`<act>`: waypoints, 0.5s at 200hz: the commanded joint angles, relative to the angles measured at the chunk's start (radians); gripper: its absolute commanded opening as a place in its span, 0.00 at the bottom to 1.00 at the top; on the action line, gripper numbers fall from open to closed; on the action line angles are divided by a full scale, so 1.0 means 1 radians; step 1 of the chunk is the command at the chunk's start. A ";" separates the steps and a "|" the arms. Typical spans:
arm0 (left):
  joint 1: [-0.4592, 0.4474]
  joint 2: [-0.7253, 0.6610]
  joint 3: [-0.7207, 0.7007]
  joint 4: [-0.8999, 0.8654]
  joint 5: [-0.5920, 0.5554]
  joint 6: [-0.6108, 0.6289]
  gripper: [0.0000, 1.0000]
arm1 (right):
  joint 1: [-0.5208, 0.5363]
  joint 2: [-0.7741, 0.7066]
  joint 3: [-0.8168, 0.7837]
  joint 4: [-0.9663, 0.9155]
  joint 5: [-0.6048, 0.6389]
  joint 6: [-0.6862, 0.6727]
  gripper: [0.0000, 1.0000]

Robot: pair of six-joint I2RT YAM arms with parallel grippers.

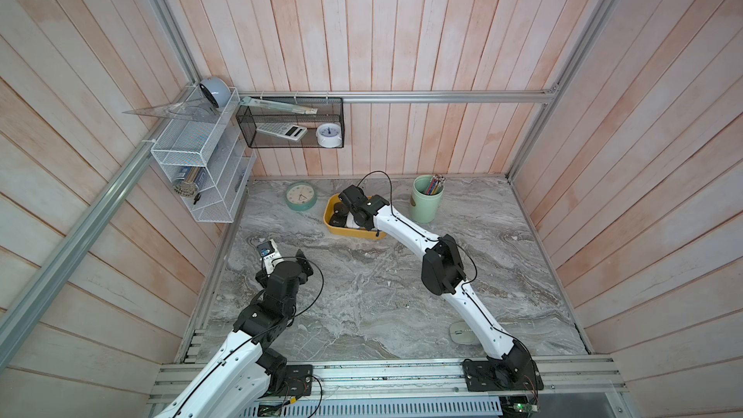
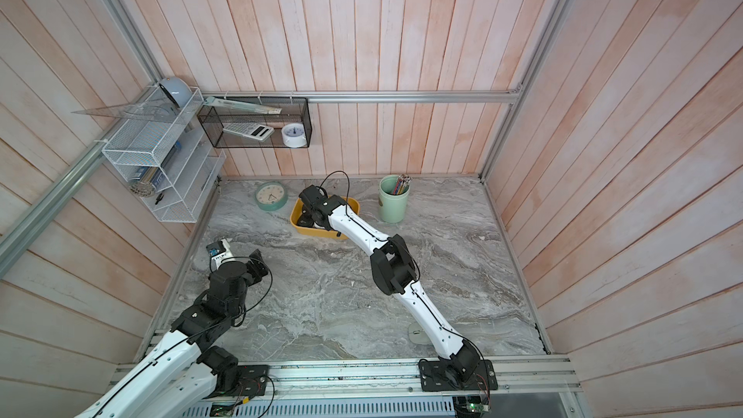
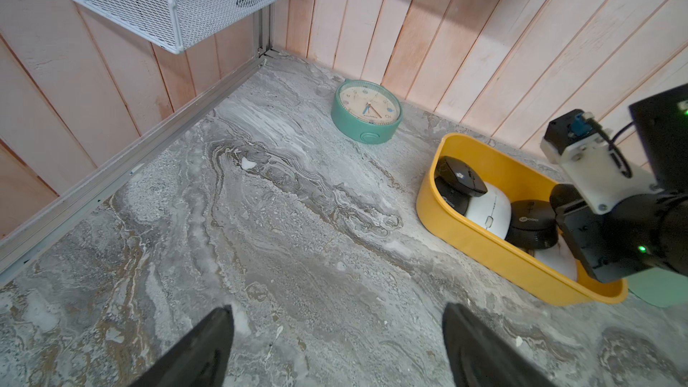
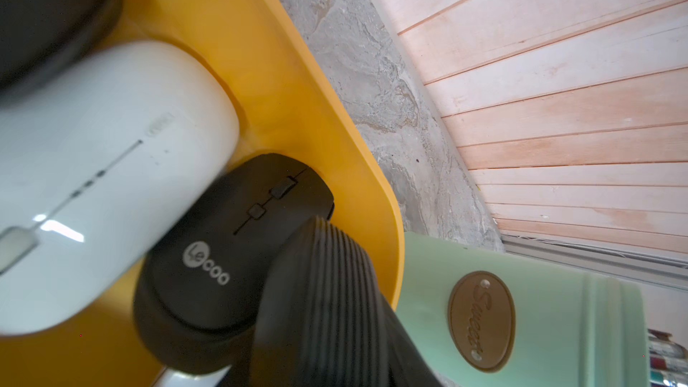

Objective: Put the mouse in the storage box
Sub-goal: Place the mouse in the storage box.

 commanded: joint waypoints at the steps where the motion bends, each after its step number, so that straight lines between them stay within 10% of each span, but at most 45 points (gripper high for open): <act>1: 0.003 0.008 -0.004 0.008 -0.010 -0.002 0.93 | -0.001 0.040 0.026 0.006 0.024 -0.019 0.38; 29: 0.003 0.013 -0.004 0.011 -0.012 -0.002 0.93 | 0.008 0.049 0.027 0.000 0.013 -0.008 0.62; 100: 0.004 0.020 -0.006 0.014 -0.013 0.001 0.93 | 0.017 -0.069 0.027 -0.052 -0.139 0.132 0.74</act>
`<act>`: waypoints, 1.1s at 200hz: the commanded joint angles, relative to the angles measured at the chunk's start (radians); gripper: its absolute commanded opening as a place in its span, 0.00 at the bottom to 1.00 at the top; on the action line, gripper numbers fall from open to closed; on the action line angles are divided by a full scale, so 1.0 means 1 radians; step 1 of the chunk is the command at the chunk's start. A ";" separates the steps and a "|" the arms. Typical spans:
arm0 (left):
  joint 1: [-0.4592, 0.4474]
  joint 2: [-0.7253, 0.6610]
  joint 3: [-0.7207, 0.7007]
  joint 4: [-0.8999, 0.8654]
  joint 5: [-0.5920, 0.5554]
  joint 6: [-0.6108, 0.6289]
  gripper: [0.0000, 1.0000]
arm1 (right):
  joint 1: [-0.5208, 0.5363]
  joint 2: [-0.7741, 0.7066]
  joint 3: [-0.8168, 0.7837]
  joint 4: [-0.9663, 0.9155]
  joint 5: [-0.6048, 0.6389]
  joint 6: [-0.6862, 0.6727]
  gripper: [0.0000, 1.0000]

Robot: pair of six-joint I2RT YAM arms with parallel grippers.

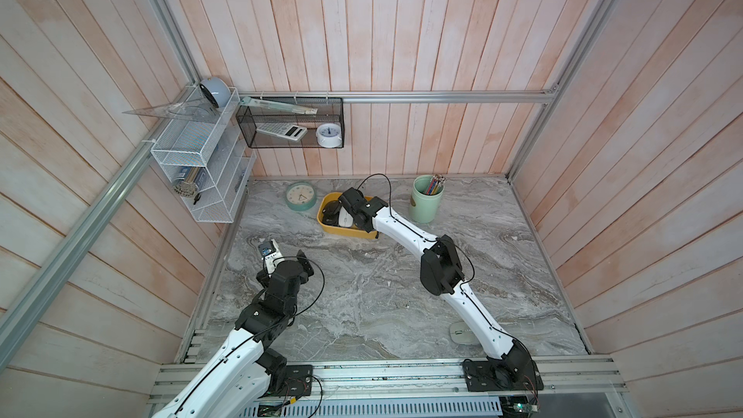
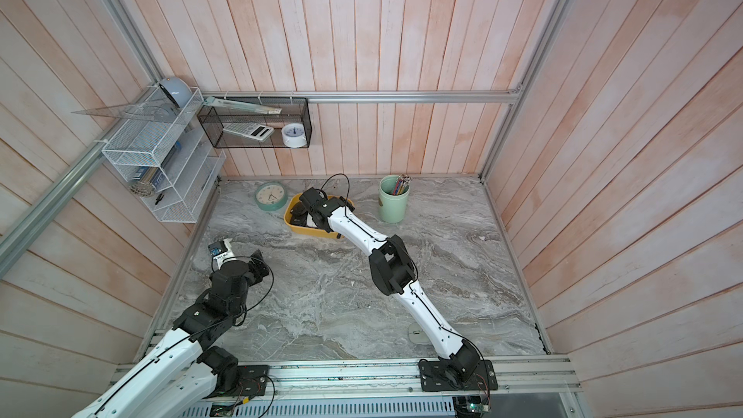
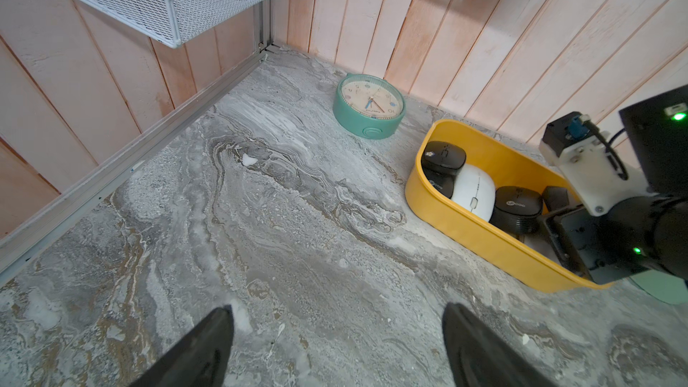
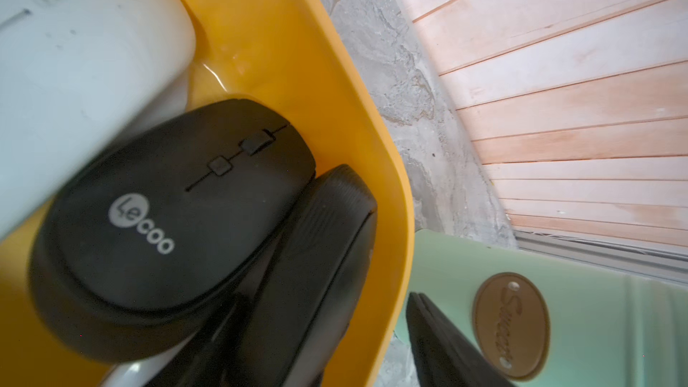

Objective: Put the mouse in the storage box
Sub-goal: Place the mouse in the storage box, then pick up the mouse from the center of the board.

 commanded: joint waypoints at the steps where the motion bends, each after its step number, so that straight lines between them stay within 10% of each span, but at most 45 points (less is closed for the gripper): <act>1: 0.004 0.002 -0.005 0.012 -0.013 0.000 0.93 | 0.014 -0.079 0.025 -0.042 -0.096 0.077 0.74; 60: 0.003 0.053 -0.003 0.051 0.048 0.023 0.93 | 0.013 -0.313 -0.125 -0.033 -0.138 0.168 0.76; 153: -0.011 0.285 0.078 0.084 0.484 0.027 0.96 | -0.018 -1.111 -1.024 0.278 -0.135 0.388 0.77; 220: -0.400 0.582 0.343 -0.049 0.476 0.114 0.98 | -0.043 -1.753 -1.469 0.259 -0.048 0.603 0.79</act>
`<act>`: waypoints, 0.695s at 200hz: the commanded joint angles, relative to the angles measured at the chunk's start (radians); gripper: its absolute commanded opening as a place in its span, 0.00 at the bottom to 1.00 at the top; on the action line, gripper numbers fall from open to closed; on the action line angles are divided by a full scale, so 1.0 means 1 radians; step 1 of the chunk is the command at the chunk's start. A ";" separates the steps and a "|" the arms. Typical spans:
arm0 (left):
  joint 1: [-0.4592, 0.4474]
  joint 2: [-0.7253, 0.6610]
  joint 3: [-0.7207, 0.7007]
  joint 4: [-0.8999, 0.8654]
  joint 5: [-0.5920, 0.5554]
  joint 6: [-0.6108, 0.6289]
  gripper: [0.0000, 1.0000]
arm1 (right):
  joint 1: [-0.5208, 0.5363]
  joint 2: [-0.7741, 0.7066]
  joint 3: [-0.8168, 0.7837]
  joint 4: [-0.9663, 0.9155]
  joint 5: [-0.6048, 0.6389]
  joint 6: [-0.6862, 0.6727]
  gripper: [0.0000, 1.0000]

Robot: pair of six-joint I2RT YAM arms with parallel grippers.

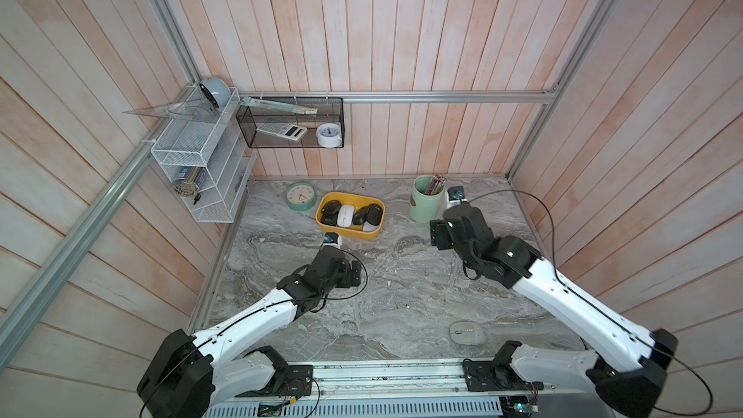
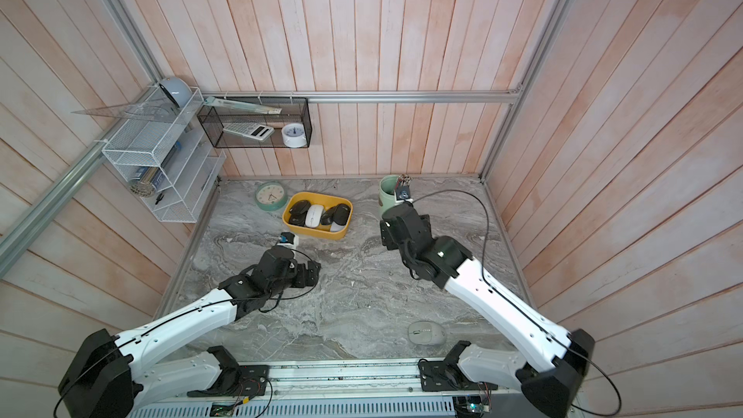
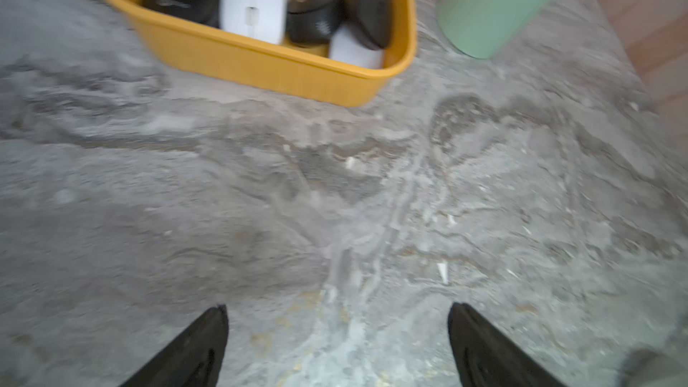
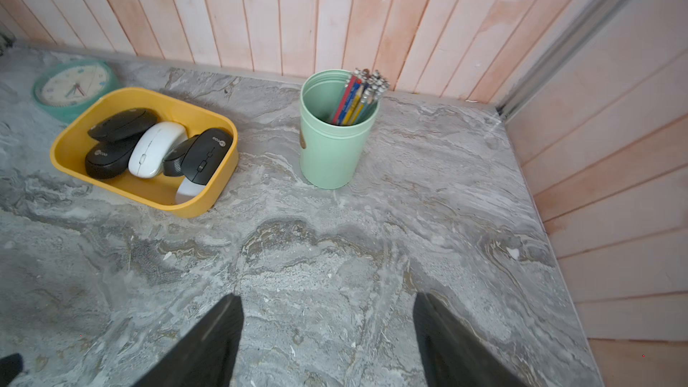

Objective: Put the mouse in the storage box
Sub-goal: Pick up the mouse from the center of the board.

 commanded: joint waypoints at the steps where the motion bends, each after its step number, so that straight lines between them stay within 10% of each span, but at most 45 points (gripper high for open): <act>1: -0.116 0.102 0.108 -0.063 0.014 0.070 0.98 | -0.012 -0.171 -0.089 -0.011 0.047 0.118 0.79; 139: -0.580 0.855 0.954 -0.410 0.138 0.474 1.00 | -0.016 -0.704 -0.112 -0.273 0.155 0.171 0.80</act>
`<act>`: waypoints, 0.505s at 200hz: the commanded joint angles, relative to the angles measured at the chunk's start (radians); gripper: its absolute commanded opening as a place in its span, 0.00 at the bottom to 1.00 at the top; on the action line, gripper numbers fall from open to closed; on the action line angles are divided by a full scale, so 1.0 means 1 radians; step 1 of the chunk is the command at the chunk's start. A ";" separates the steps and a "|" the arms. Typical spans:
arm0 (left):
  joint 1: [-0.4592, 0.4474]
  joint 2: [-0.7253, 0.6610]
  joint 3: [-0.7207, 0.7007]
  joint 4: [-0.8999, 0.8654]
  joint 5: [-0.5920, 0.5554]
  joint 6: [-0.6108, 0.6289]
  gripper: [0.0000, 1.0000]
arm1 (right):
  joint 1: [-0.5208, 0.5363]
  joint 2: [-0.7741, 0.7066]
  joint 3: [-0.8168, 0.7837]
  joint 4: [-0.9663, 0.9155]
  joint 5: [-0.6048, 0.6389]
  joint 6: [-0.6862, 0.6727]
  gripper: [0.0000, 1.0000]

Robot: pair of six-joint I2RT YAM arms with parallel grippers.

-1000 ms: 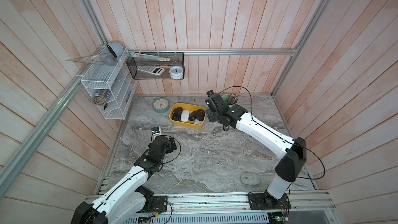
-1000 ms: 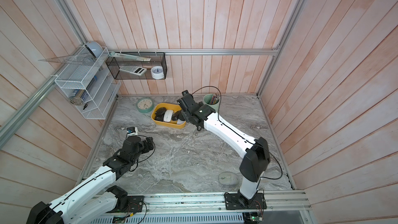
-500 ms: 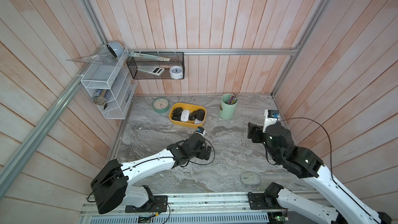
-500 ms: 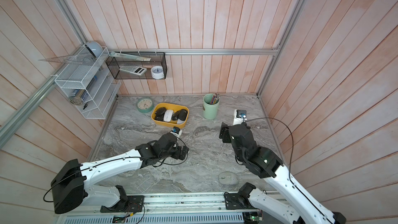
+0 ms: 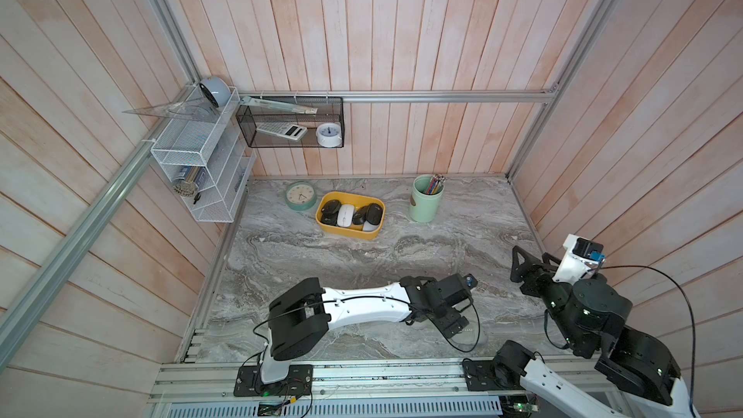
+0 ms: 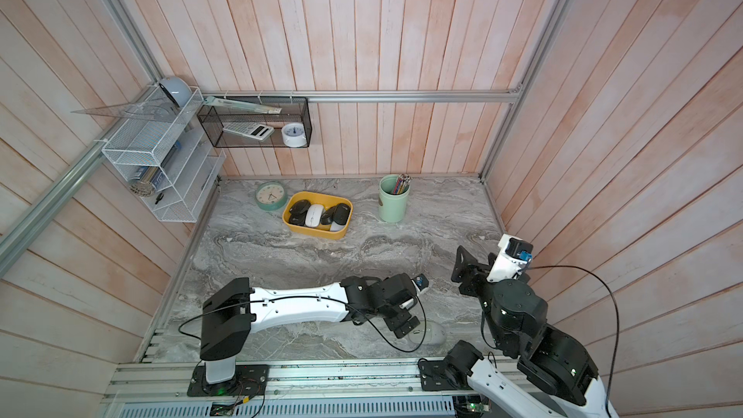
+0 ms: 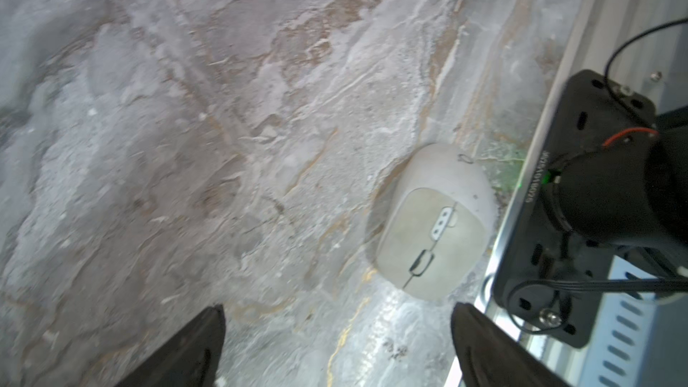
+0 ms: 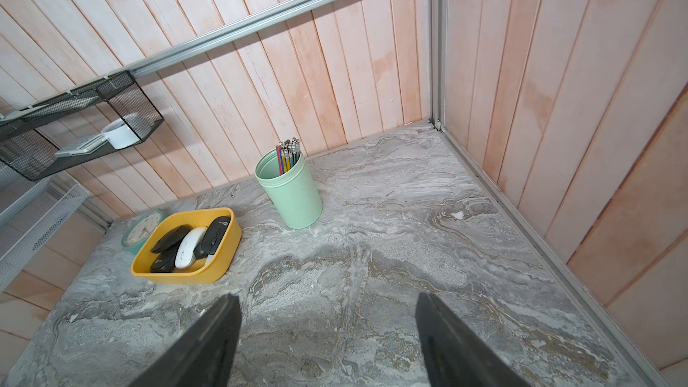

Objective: Put the mouse in the storage box
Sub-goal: Pick up the mouse from the center of the board.

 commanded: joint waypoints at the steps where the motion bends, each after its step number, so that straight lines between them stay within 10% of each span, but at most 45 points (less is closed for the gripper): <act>1: -0.022 0.079 0.120 -0.148 0.047 0.102 1.00 | -0.005 -0.023 0.016 -0.045 0.038 0.004 0.80; 101: -0.062 0.315 0.379 -0.260 0.068 0.149 1.00 | -0.005 -0.066 -0.018 -0.066 0.065 -0.009 0.82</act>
